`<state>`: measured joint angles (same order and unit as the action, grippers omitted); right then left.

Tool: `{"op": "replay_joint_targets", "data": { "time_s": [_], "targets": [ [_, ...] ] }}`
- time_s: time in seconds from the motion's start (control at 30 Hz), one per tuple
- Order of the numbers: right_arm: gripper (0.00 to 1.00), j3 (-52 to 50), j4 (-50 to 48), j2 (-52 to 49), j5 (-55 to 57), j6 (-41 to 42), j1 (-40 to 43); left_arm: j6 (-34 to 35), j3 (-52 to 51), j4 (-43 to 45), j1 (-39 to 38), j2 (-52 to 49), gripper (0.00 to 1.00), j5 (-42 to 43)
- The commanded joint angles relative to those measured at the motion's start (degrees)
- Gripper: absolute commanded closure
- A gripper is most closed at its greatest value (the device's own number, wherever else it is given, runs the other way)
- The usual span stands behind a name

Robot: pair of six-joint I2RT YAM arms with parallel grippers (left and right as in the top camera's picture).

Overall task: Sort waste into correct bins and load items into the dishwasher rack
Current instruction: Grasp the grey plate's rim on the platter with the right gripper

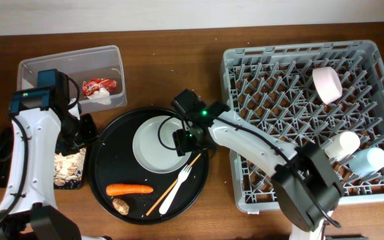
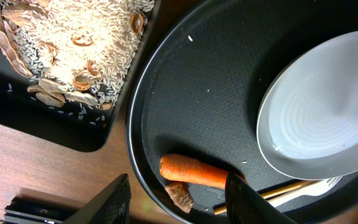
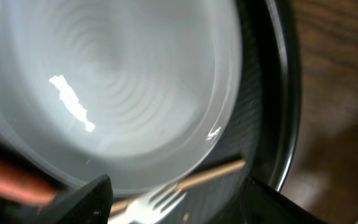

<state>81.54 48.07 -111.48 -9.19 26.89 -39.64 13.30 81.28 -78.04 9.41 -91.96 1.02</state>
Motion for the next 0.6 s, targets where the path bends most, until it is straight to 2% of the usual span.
{"op": "replay_joint_targets", "data": {
  "time_s": [0.0,0.07,0.23,0.3,0.57],
  "targets": [
    [0.35,1.05,-2.14,-2.51,3.87,2.62,-0.15,0.2,0.04,0.63,0.24,0.7,0.52,0.28],
    [0.43,1.03,-3.39,-4.07,4.22,2.6,-0.15,0.2,-0.72,1.2,0.24,0.7,0.51,0.28],
    [0.55,1.03,-4.42,-6.71,5.38,4.09,-0.15,0.2,-1.42,1.9,0.24,0.7,0.48,0.28],
    [0.64,1.03,-4.94,-6.86,5.4,4.09,-0.15,0.2,-1.42,1.92,0.24,0.7,0.48,0.28],
    [0.86,1.03,-5.7,-6.86,5.4,4.07,-0.15,0.2,-1.42,2.14,0.24,0.7,0.47,0.28]
  ]
}}
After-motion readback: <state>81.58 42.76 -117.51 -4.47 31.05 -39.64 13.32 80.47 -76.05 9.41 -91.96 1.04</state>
